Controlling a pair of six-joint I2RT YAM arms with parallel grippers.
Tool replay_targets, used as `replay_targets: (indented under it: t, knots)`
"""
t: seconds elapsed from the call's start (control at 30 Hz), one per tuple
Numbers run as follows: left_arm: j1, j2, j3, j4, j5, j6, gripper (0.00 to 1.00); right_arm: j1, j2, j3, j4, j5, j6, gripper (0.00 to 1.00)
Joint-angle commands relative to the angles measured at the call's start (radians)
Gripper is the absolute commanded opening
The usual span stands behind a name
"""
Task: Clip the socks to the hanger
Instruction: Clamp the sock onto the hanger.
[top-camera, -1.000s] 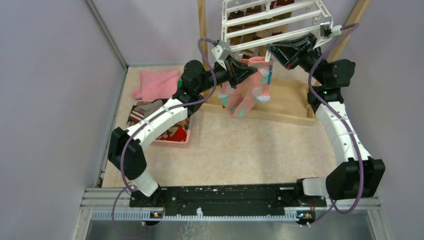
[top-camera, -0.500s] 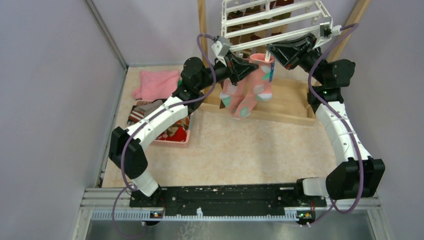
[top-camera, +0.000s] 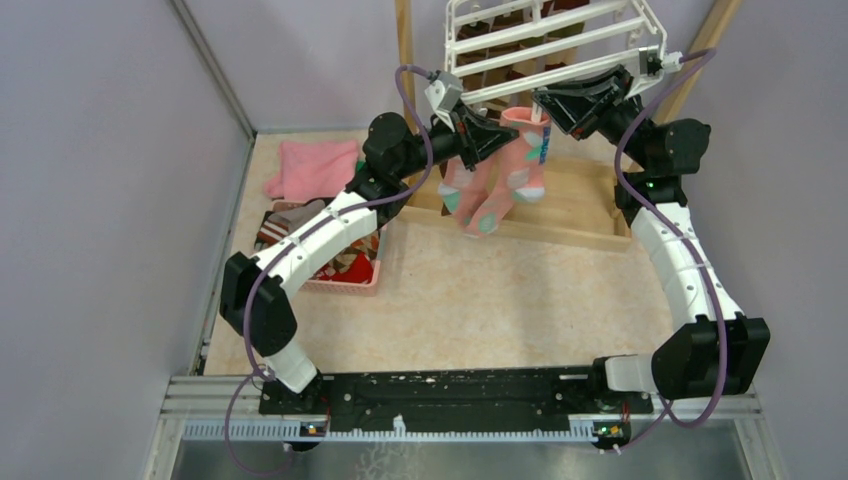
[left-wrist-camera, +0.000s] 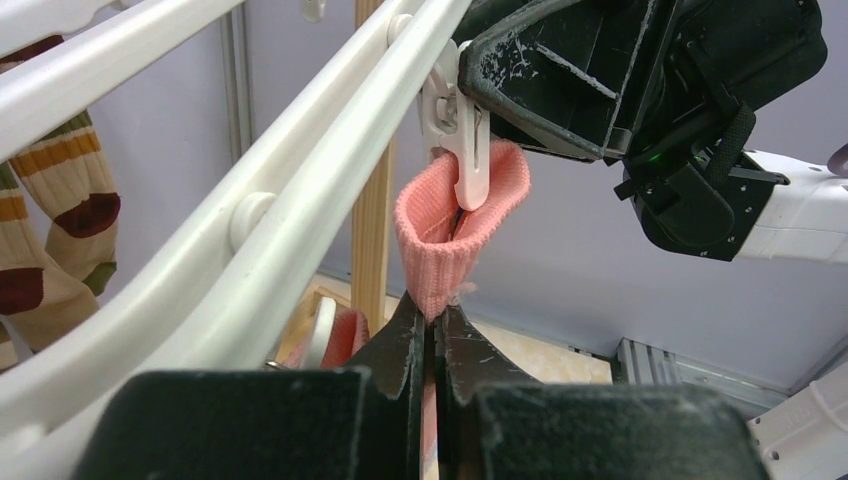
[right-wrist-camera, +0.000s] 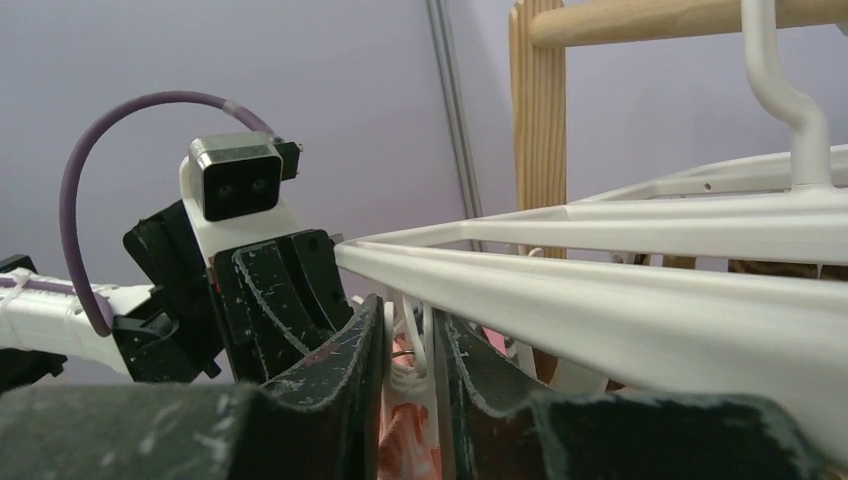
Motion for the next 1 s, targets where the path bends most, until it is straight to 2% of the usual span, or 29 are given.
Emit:
replay_targets:
  t: [0.0, 0.33, 0.53, 0.57, 0.77, 0.87, 0.97]
  knots:
    - [0.004, -0.001, 0.049, 0.041, 0.011, -0.011, 0.00, 0.007, 0.000, 0.007, 0.048, -0.006, -0.010, 0.23]
    - [0.005, 0.001, 0.051, 0.045, 0.009, -0.013, 0.00, 0.006, -0.007, -0.002, 0.053, -0.005, -0.009, 0.47]
    - [0.005, -0.006, 0.041, 0.049, -0.003, -0.022, 0.01, 0.007, -0.040, -0.022, 0.018, 0.009, -0.054, 0.67]
    - [0.005, -0.007, 0.039, 0.050, -0.006, -0.025, 0.04, 0.007, -0.047, -0.027, 0.005, 0.013, -0.067, 0.70]
    - [0.005, -0.032, 0.016, 0.055, -0.014, -0.035, 0.36, 0.007, -0.106, -0.077, -0.067, 0.047, -0.136, 0.80]
    - [0.005, -0.049, -0.001, 0.065, -0.001, -0.042, 0.45, 0.007, -0.139, -0.099, -0.109, 0.070, -0.172, 0.84]
    - [0.005, -0.082, -0.034, 0.077, 0.009, -0.044, 0.49, 0.007, -0.177, -0.117, -0.152, 0.091, -0.211, 0.88]
